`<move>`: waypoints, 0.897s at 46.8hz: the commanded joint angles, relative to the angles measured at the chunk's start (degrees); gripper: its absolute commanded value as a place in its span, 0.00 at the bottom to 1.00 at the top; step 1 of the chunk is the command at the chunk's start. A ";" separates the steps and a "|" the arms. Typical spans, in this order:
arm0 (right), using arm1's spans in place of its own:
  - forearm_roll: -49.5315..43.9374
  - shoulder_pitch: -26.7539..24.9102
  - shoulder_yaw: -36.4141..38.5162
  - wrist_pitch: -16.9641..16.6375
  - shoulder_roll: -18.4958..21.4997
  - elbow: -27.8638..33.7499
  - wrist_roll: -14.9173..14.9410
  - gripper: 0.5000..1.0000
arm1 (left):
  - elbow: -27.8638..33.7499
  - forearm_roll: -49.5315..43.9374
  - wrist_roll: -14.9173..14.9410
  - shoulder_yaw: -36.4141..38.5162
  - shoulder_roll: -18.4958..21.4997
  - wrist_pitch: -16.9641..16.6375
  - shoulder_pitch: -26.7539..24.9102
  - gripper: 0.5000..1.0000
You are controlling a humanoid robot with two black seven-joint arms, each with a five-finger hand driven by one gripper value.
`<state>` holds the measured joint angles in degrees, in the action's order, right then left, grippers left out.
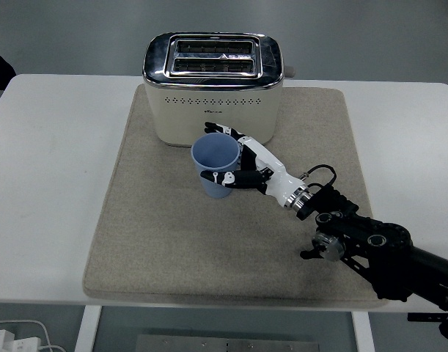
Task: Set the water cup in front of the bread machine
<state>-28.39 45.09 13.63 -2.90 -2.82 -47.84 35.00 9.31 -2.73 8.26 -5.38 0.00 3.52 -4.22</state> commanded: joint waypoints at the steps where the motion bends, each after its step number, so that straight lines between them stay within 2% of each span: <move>1: 0.00 0.00 0.00 -0.62 -0.95 -0.06 0.00 0.86 | 0.00 0.00 0.00 0.02 0.00 0.00 0.00 1.00; 23: 0.00 -1.85 0.61 -2.02 -7.46 -3.83 0.00 0.86 | 0.00 0.00 0.00 0.02 0.00 0.00 0.00 1.00; 42: 0.00 -2.73 0.79 -2.90 -9.92 -5.15 0.00 0.86 | 0.00 0.00 0.00 0.02 0.00 0.00 0.00 1.00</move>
<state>-28.39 42.46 14.37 -5.34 -12.31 -52.92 35.00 9.32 -2.72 8.26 -5.36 0.00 3.52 -4.24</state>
